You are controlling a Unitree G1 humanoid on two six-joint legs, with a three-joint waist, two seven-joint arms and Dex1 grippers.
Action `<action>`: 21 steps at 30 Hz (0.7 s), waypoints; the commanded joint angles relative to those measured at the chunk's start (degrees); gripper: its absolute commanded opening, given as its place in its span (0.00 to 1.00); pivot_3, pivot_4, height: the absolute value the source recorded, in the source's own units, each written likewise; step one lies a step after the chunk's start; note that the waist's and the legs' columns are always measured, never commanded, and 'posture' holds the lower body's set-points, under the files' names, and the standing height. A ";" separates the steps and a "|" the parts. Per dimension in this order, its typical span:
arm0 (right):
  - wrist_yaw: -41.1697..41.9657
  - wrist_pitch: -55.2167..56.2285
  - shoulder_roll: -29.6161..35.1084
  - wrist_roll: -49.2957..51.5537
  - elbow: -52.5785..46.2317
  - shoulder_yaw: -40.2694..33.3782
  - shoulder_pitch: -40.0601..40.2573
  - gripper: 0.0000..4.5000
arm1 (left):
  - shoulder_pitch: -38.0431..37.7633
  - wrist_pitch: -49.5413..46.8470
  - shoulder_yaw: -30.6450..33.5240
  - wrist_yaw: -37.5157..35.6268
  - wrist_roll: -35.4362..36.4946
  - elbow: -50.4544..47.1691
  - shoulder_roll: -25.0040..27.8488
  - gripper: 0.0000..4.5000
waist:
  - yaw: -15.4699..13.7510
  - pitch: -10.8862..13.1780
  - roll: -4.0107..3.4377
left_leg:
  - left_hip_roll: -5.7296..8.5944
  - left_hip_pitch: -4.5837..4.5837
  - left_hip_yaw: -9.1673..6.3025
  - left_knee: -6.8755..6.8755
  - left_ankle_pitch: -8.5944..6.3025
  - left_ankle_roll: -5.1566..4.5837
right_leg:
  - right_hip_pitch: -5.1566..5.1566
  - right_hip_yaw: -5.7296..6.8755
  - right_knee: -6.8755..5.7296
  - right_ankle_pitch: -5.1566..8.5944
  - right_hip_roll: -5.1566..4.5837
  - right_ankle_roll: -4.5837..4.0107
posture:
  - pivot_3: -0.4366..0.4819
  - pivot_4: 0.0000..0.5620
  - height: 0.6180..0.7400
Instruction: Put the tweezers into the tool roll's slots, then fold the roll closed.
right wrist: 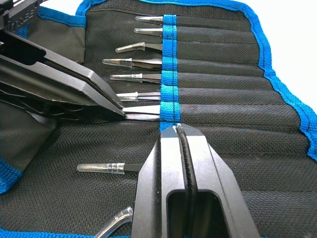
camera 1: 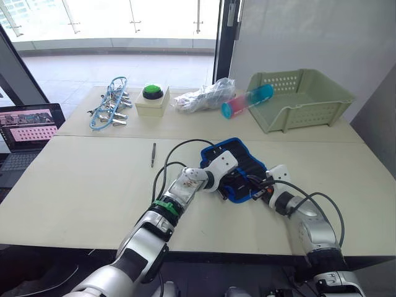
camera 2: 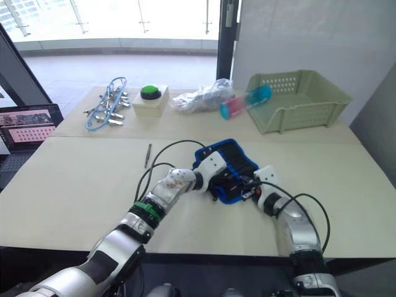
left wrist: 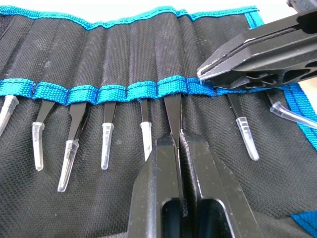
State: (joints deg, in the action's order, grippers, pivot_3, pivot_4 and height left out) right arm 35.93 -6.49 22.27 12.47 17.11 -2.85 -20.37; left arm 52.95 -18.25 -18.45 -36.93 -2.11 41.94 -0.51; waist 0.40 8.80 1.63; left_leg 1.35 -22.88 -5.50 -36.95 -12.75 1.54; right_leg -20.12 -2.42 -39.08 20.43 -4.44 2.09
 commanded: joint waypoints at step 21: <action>0.98 -0.43 -0.32 -1.23 3.54 1.18 -0.08 0.00 | -22.11 -6.50 22.28 -13.17 19.51 -36.67 22.18 0.97 | 1.04 -0.01 -0.02 | -0.20 0.09 -0.33 0.03 0.01 0.01 | -0.06 -0.06 -0.08 0.00 0.07 -0.01 | 0.48 0.27 1.00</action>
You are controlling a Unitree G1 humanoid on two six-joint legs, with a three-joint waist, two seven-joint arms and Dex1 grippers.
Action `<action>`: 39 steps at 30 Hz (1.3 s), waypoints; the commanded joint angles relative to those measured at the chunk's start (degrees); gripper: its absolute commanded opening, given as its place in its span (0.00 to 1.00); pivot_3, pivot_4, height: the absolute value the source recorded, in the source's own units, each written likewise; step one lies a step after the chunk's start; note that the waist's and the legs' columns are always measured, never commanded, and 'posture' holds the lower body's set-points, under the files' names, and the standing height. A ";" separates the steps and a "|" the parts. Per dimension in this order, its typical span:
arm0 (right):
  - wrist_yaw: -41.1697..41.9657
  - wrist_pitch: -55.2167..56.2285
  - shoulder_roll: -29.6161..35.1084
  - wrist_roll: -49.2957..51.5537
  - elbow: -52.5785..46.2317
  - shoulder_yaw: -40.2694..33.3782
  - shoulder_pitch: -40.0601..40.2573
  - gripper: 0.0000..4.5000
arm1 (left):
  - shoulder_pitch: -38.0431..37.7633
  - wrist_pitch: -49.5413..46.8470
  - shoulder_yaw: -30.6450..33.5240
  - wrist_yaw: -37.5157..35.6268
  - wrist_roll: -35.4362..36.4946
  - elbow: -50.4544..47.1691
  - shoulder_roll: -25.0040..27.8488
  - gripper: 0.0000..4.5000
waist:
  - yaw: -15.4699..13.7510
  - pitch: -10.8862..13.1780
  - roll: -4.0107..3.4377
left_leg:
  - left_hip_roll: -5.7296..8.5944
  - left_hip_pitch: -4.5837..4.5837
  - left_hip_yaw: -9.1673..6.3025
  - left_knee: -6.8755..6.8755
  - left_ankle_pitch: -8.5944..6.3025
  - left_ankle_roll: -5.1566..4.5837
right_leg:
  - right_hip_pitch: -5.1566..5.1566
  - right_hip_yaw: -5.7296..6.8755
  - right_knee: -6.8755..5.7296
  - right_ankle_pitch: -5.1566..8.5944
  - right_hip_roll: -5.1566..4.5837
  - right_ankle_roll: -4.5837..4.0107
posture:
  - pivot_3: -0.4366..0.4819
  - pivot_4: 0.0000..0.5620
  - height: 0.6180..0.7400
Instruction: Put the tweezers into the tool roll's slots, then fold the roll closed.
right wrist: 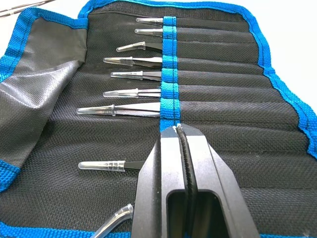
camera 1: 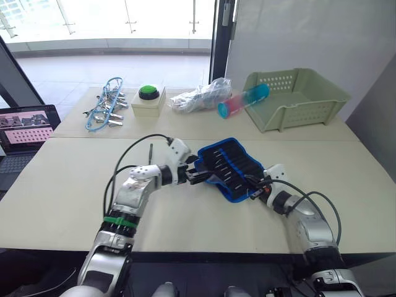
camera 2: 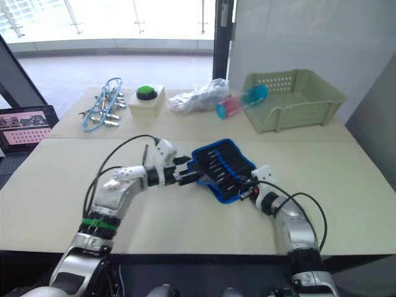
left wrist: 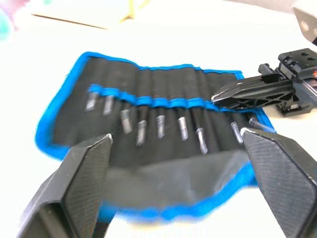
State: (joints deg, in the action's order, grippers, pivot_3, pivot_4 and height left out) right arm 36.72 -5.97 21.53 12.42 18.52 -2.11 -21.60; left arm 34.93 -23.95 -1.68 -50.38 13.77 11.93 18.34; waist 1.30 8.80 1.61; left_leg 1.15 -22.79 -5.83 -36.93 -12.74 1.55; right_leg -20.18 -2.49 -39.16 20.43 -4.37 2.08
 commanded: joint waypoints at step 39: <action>4.04 2.38 0.15 -1.83 9.57 1.84 -3.59 0.00 | -22.89 1.36 20.18 30.59 3.81 -15.41 4.30 0.97 | 0.80 -0.04 0.05 | -0.08 0.20 0.00 0.15 -0.01 0.00 | 0.06 -0.08 -0.05 -0.02 -0.04 -0.02 | 0.48 0.27 1.00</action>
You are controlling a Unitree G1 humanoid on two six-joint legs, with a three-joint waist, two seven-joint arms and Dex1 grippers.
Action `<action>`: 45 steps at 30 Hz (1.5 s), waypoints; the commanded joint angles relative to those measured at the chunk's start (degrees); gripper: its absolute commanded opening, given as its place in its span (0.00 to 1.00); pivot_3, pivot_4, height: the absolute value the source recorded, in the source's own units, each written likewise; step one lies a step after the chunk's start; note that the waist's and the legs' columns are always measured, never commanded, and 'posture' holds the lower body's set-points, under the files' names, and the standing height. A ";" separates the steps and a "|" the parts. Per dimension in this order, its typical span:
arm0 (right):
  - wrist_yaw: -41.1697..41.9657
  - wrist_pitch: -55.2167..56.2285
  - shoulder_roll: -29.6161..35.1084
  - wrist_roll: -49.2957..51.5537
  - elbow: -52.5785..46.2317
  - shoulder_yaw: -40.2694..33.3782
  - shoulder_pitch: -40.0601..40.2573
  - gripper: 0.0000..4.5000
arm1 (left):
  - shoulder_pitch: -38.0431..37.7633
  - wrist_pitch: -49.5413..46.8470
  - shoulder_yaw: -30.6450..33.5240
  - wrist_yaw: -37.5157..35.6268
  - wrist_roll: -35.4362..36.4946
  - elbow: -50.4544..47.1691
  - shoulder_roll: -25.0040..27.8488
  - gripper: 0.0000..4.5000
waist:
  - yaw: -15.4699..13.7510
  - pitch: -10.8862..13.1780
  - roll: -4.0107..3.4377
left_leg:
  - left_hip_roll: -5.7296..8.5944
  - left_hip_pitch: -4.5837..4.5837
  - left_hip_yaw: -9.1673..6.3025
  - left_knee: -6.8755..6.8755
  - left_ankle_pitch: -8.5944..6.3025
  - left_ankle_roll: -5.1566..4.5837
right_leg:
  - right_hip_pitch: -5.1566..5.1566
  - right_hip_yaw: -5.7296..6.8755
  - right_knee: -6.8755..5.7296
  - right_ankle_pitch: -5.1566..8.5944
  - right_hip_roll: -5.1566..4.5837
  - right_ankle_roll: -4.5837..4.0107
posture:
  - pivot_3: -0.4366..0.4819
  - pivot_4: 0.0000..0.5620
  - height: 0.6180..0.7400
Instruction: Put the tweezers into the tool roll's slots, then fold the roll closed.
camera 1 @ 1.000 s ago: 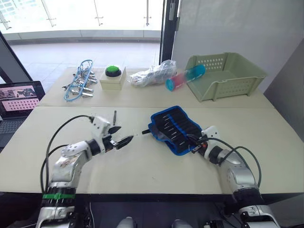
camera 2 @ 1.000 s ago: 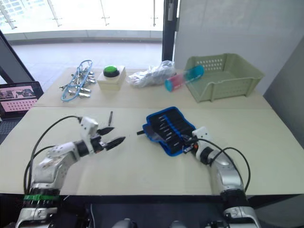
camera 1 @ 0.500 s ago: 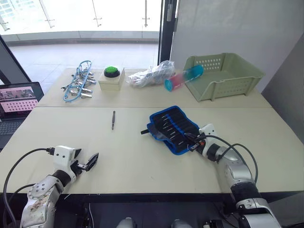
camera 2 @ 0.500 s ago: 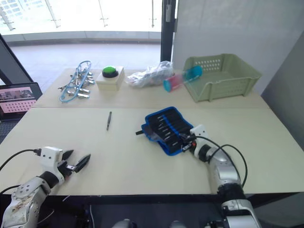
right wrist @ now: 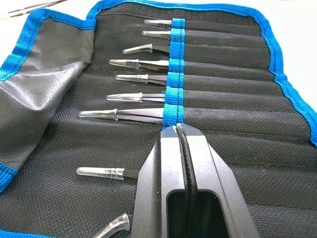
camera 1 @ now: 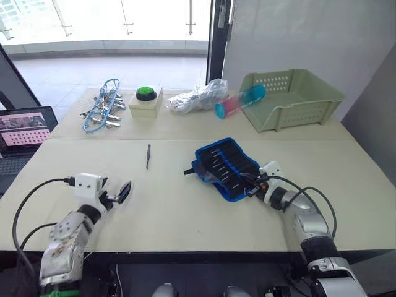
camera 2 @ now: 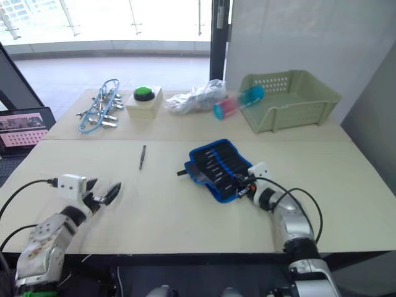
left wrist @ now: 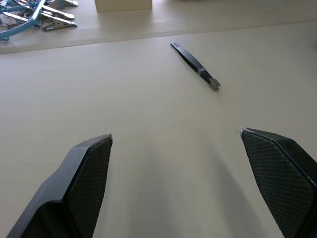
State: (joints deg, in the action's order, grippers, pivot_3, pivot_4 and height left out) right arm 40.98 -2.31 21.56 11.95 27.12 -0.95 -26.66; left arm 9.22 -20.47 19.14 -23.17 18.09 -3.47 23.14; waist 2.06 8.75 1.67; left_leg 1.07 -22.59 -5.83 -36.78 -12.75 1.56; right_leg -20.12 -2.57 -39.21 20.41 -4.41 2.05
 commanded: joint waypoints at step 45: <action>-6.03 -3.30 1.29 0.09 -12.22 -3.64 9.75 0.00 | 23.57 12.79 -11.80 3.87 -9.08 20.45 -6.61 0.00 | -1.76 -0.02 0.03 | 0.17 -0.25 0.00 -0.07 0.00 0.00 | -0.12 0.09 0.06 -0.03 -0.08 0.06 | 0.48 0.27 1.00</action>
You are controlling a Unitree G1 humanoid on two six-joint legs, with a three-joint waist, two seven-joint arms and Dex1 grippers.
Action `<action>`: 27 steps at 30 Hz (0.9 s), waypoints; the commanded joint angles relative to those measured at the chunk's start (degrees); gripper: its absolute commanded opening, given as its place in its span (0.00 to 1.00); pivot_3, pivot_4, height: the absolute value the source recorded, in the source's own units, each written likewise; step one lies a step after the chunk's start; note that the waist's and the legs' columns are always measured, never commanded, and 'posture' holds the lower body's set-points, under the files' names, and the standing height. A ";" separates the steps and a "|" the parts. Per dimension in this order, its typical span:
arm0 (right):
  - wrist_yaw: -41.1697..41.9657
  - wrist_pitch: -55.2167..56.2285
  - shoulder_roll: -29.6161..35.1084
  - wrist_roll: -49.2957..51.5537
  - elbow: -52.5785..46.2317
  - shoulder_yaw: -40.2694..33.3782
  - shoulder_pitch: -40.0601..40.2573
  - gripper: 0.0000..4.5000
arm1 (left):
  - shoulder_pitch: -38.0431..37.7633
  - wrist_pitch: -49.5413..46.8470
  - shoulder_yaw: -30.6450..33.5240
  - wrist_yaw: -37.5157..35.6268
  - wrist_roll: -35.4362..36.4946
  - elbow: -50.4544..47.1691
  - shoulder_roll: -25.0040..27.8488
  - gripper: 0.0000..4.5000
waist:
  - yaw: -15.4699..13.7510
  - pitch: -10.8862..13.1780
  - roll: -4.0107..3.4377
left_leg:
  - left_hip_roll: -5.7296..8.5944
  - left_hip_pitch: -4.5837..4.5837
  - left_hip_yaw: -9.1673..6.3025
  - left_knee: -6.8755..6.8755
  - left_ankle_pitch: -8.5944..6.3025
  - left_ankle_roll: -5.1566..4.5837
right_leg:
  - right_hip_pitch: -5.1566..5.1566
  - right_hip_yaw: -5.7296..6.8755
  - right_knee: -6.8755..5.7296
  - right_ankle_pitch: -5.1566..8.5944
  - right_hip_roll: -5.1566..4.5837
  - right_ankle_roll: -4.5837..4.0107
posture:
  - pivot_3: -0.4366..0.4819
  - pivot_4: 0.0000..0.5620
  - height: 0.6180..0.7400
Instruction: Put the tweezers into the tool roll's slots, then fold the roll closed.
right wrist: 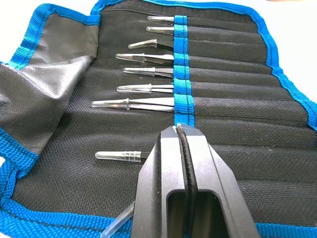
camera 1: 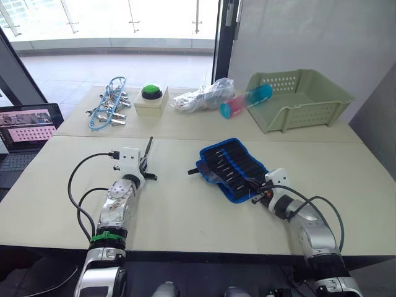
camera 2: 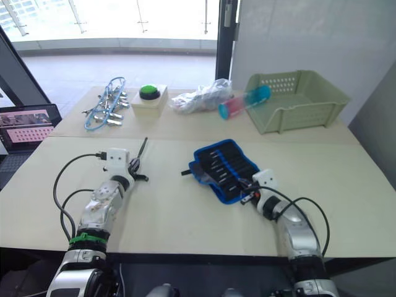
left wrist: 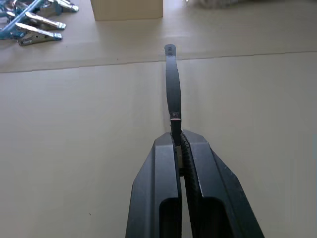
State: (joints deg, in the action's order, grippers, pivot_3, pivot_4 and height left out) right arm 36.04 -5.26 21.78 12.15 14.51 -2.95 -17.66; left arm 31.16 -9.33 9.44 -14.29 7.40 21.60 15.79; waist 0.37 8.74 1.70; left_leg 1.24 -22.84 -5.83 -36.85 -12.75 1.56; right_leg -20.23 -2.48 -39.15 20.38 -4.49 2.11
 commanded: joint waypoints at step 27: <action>-3.20 -2.04 0.71 1.77 -5.47 -3.02 5.18 0.00 | 16.32 -33.96 -30.18 -27.84 0.78 -16.73 0.58 0.00 | 1.24 0.03 -0.03 | -0.04 -0.07 0.21 -0.01 0.01 -0.02 | 0.00 -0.06 0.11 0.00 0.18 0.01 | 0.48 0.27 1.00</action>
State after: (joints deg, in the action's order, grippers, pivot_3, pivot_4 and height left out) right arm 33.26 -6.89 22.49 14.23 9.55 -5.79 -12.83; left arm 46.94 -42.62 -20.75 -41.39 8.49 7.32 15.83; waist 1.62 8.77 1.67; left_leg 1.21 -22.91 -5.63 -36.86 -12.74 1.54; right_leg -20.23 -2.55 -39.04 20.39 -4.31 2.12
